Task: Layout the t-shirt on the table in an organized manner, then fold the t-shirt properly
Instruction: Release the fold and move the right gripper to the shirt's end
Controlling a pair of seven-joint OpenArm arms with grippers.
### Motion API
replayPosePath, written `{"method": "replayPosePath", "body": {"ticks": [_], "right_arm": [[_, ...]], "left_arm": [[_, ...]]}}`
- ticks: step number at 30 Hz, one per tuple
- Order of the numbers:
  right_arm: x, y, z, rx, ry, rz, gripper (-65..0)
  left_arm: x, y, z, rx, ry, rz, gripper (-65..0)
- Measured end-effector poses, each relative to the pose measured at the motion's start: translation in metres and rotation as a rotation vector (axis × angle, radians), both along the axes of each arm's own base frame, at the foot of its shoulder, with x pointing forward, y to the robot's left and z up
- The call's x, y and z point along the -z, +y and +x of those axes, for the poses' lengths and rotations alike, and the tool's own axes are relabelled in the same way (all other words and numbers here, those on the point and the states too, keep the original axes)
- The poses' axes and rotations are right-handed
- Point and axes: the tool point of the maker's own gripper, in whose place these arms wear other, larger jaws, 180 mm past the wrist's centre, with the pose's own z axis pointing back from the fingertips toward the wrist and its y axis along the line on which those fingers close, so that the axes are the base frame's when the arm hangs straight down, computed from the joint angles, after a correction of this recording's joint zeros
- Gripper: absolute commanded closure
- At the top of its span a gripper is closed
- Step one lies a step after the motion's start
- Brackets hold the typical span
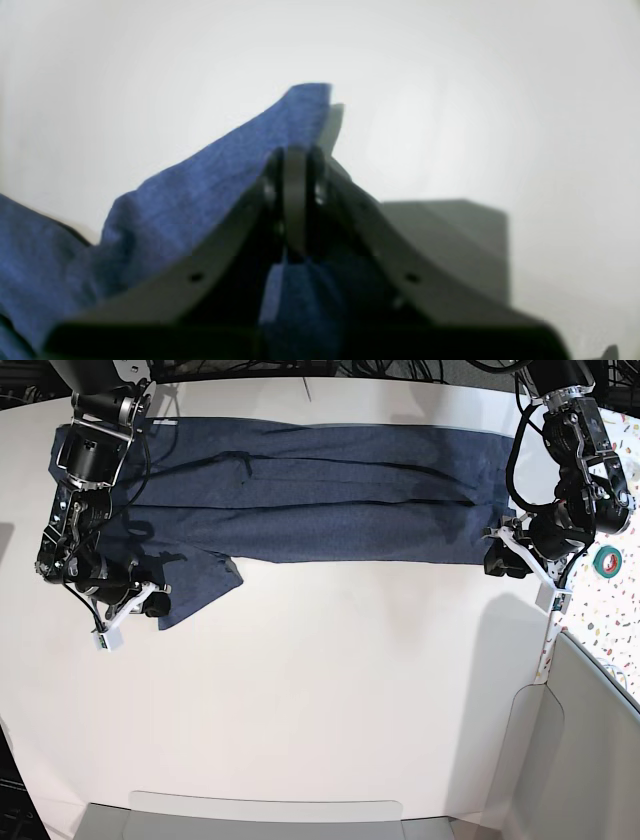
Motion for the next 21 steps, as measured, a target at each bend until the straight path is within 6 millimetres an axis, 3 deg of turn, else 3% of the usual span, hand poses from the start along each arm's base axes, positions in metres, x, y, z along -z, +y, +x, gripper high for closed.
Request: {"method": "replayPosePath", "body": {"ticks": [3,6,10,12,16,21], "right_arm": [[-0.011,-0.003,-0.013,-0.046,-0.015,-0.117,0.0],[-0.044,0.000,-0.031,-0.093,-0.120,-0.243,0.0],[-0.102,0.043,-0.042,-0.220,-0.325,-0.308,0.0],[-0.112,0.066,-0.060,-0.279,-0.370,-0.318,0.0],[-0.089,0.080,-0.103,-0.366,-0.287,-0.347,0.0],[-0.070,0.086,-0.129,-0.455,-0.226,-0.359,0.0]], "left_arm": [[0.001,0.000,0.000,-0.001,0.002,-0.001,-23.1],[0.000,0.000,0.001,-0.002,-0.003,-0.003,-23.1],[0.001,0.000,0.000,-0.002,0.002,-0.005,-23.1],[0.001,0.000,0.000,-0.003,0.002,-0.005,-23.1],[0.000,0.000,0.001,-0.003,-0.005,-0.005,-23.1],[0.001,0.001,0.000,-0.004,0.001,0.000,-23.1]]}}
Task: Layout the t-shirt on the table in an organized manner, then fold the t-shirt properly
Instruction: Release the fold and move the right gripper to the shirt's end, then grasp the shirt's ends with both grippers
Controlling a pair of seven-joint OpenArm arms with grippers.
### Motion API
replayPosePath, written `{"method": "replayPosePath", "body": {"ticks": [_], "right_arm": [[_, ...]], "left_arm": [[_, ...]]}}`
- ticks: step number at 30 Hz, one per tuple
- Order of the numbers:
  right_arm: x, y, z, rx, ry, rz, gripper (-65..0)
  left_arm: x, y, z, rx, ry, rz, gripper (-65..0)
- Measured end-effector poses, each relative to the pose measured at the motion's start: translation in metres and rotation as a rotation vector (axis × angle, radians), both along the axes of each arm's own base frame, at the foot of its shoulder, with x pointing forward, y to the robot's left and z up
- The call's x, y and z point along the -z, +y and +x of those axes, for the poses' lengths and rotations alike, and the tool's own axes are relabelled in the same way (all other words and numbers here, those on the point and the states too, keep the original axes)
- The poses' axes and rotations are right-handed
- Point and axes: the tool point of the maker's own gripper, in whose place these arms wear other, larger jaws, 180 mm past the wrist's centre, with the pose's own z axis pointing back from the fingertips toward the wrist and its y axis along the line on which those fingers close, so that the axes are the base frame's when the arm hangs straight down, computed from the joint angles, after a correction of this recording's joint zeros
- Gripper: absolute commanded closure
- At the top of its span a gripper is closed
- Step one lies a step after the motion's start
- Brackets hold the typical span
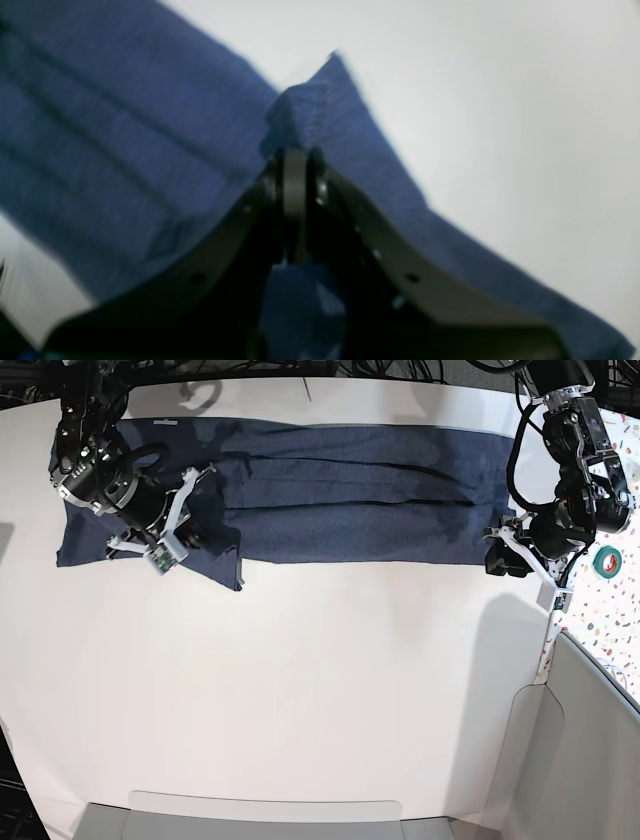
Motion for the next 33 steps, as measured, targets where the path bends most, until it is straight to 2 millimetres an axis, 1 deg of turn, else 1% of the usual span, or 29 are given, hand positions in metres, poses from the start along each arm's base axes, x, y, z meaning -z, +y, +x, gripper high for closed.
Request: {"method": "replayPosePath", "body": {"ticks": [4,6,9,13,16,19,22,25,29,33], "right_arm": [[0.018,-0.005,-0.024,-0.028,0.076,-0.037,0.0],[0.018,-0.003,-0.033,-0.049,0.102,-0.004,0.0],[0.006,0.004,-0.039,-0.100,0.116,0.098,0.0],[-0.013,0.008,-0.043,-0.155,0.130,0.196,0.0],[-0.023,0.016,-0.046,-0.180,0.140,0.276,0.0],[-0.024,0.015,-0.048,-0.187,0.145,0.276,0.0],[-0.019,0.014,-0.055,-0.190,0.167,0.269,0.0],[-0.008,0.013,-0.067,-0.184,0.214,0.252,0.0],[0.009,-0.002,-0.069,-0.159,0.219,0.138,0.0],[0.027,-0.006,-0.076,-0.118,0.234,0.070,0.0]], "left_arm": [[-0.001,-0.001,0.001,0.001,-0.004,-0.004,-23.0],[-0.001,-0.001,0.001,0.001,-0.004,-0.004,-23.0],[0.000,0.000,0.000,0.001,-0.002,-0.001,-23.0],[0.000,-0.001,0.000,0.001,-0.002,-0.005,-23.0],[-0.004,-0.001,0.004,0.000,-0.014,-0.003,-23.0],[-0.007,0.000,0.008,0.000,-0.027,-0.003,-23.0],[-0.006,-0.002,0.007,0.001,-0.024,-0.008,-23.0],[-0.007,0.000,0.007,0.001,-0.023,-0.003,-23.0],[-0.006,-0.002,0.007,0.002,-0.022,-0.006,-23.0],[-0.003,-0.008,0.006,0.001,-0.018,-0.027,-23.0]]}}
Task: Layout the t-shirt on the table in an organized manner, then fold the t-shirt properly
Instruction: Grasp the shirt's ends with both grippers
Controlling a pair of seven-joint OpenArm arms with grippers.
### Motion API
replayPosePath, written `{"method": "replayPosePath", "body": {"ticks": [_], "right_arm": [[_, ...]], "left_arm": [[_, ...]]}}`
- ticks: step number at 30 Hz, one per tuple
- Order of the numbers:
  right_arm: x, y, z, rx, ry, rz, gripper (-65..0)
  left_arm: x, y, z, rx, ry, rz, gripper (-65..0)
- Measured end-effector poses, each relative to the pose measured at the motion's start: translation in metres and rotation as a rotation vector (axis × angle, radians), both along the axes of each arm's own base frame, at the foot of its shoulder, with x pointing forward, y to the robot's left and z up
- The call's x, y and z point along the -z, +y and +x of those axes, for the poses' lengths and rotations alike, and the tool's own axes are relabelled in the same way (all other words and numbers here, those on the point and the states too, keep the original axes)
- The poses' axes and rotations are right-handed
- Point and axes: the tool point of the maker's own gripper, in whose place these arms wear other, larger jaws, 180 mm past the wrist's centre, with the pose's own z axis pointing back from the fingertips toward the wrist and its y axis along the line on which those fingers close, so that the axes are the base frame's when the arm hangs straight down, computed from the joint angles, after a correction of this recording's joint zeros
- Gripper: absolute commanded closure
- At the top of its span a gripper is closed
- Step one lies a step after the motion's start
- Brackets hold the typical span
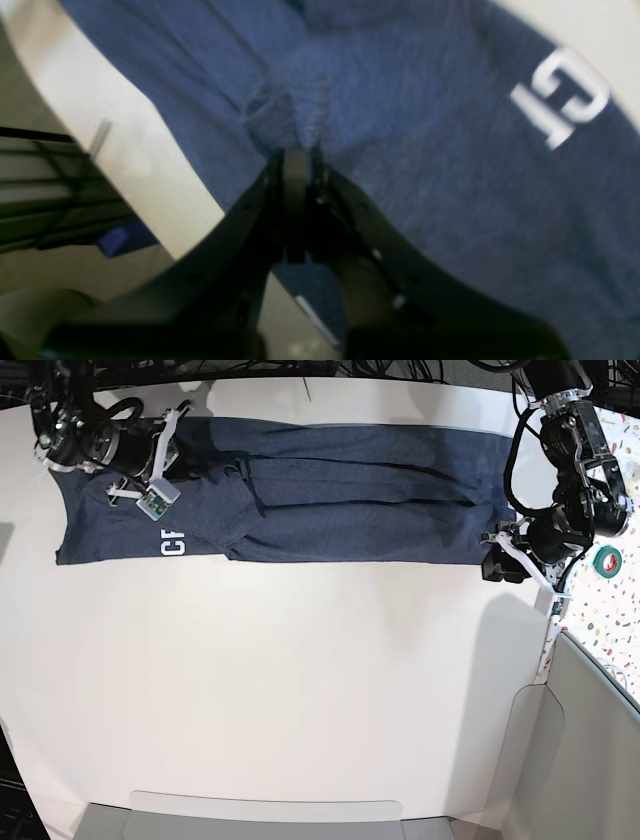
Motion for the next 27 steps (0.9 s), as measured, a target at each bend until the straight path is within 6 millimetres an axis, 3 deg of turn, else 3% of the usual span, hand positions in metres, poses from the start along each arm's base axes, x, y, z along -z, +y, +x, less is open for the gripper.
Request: {"method": "replayPosePath", "body": {"ticks": [2,3,10,13,17,21,23,27], "right_arm": [[0.005,-0.002,-0.002,0.009,0.001,-0.030,0.0],[0.008,-0.005,-0.001,0.016,-0.005,-0.055,-3.2],[0.009,-0.002,0.002,0.035,-0.015,-0.052,-38.7],[0.003,0.000,0.013,0.043,-0.044,-0.040,-48.4],[-0.006,0.010,0.028,0.061,-0.086,-0.002,-52.0],[-0.024,0.020,0.053,0.091,-0.161,0.052,-52.0],[-0.033,0.017,0.067,0.137,-0.201,0.072,-52.0],[-0.049,0.010,0.086,0.226,-0.261,0.111,-52.1]], "left_arm": [[0.001,-0.002,-0.001,0.003,0.006,-0.004,-23.0],[0.001,-0.001,-0.001,0.003,0.006,-0.002,-23.0],[0.001,-0.001,-0.001,0.002,0.007,-0.002,-23.1],[-0.001,0.007,-0.001,-0.023,0.001,-0.002,-23.1],[-0.011,0.051,-0.009,-0.164,-0.012,0.005,-23.7],[0.000,0.088,-0.027,-0.286,0.044,-0.034,-28.5],[0.005,0.094,-0.030,-0.326,0.036,-0.155,-29.9],[0.047,0.106,-0.062,-0.427,0.127,-0.408,-31.0]]}}
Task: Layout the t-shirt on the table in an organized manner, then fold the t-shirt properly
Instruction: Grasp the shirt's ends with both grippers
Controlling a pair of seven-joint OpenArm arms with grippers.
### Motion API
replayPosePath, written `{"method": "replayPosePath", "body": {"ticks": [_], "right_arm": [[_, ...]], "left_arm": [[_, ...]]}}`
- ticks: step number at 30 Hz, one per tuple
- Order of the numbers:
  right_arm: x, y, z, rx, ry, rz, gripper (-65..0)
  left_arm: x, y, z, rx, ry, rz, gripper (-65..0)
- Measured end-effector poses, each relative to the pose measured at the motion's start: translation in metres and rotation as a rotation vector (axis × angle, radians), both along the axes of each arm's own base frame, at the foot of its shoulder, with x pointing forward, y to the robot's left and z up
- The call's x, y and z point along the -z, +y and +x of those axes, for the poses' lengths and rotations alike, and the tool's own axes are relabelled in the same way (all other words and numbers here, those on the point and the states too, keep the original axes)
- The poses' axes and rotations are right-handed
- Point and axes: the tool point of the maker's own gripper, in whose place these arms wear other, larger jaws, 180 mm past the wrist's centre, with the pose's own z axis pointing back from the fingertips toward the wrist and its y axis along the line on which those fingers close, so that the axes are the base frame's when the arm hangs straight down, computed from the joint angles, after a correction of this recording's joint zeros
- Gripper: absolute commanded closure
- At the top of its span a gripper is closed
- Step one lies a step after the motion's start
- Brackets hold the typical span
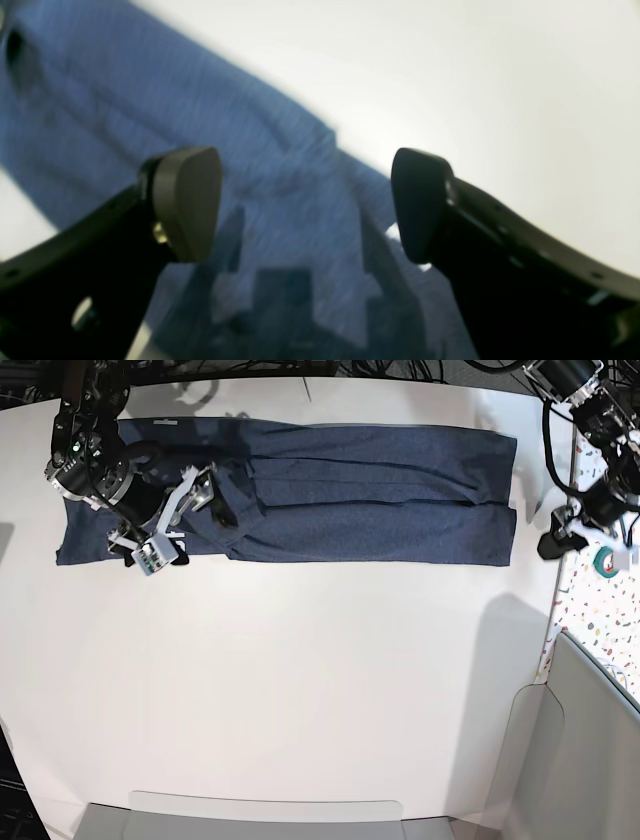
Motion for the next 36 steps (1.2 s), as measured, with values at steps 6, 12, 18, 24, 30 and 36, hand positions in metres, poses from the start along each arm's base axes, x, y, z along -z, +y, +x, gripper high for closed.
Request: {"method": "replayPosePath", "body": {"ticks": [6,12,18,24,30,36], "right_arm": [[-0.017,-0.015,0.018,0.071,-0.064,0.019,-52.1],[-0.022,-0.033,0.022,0.122,-0.081,0.004,-52.1],[-0.029,-0.057,0.025,0.191,-0.103,-0.011,-52.1],[-0.035,-0.091,0.023,0.298,-0.122,-0.029,-52.1],[-0.027,-0.113,0.016,0.367,-0.095,-0.029,-52.1],[-0.014,-0.130,0.008,0.421,-0.055,-0.025,-52.1]], "left_arm": [[0.030,-0.003,-0.027,-0.099,0.003,-0.328,-33.2],[0.029,-0.007,-0.029,-0.106,-0.016,-0.380,-33.2],[0.037,-0.029,-0.026,-0.032,0.028,-0.387,-33.2],[0.040,-0.053,-0.019,0.056,0.050,-0.397,-33.2],[0.043,-0.065,-0.017,0.092,0.059,-0.397,-33.2],[0.045,-0.076,-0.016,0.128,0.072,-0.405,-33.0]]}}
